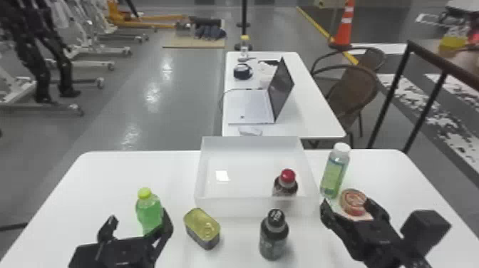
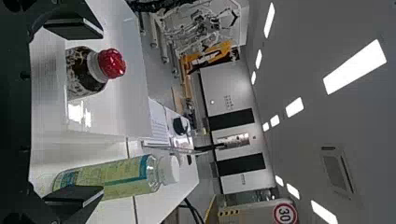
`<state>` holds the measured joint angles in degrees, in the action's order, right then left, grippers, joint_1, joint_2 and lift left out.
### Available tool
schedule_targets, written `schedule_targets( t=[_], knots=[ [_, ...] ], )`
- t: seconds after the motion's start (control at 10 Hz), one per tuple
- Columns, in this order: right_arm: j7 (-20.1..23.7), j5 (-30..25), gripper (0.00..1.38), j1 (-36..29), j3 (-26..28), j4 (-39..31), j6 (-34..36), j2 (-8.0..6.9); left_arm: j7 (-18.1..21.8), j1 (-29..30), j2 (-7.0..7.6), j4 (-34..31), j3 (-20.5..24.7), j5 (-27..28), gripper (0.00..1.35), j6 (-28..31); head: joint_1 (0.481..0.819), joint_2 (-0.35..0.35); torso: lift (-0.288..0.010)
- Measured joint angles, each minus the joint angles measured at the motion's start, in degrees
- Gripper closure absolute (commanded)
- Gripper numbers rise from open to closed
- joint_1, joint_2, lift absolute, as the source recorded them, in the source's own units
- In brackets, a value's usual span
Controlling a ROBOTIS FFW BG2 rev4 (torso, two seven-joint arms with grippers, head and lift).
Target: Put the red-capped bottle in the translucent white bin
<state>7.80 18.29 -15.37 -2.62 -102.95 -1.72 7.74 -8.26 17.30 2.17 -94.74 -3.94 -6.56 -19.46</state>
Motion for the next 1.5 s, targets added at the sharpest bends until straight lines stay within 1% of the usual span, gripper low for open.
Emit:
schedule_targets(
  t=[0.2,0.4,0.6,0.8,1.5],
  knots=[
    [-0.9,-1.9,0.13,-4.8,1.6,-2.0,-1.7,-0.17,0.0,0.2,0.05,0.0,0.0,0.5,0.12,-0.3,0.549,0.0,-0.1],
    [-1.5,-5.2,0.13,-7.4,2.0,-3.1,-2.3,-0.22,0.1,1.3,0.11,-0.2,0.6,1.4,0.12,-0.4,0.549,0.0,-0.1],
    [-1.6,-7.4,0.14,-7.9,2.0,-2.6,-3.3,-0.97,0.4,2.5,0.34,-0.9,1.1,2.5,0.12,0.2,0.549,0.0,-0.1],
    [-1.6,-8.4,0.14,-7.8,2.0,-2.5,-3.8,-1.49,0.4,2.5,0.31,-1.1,1.1,3.1,0.12,0.2,0.549,0.0,-0.1],
    [-1.7,-8.0,0.14,-7.5,2.0,-2.0,-4.1,-1.71,0.4,2.4,0.04,-1.1,1.2,3.4,0.12,0.4,0.549,0.0,-0.1]
  ],
)
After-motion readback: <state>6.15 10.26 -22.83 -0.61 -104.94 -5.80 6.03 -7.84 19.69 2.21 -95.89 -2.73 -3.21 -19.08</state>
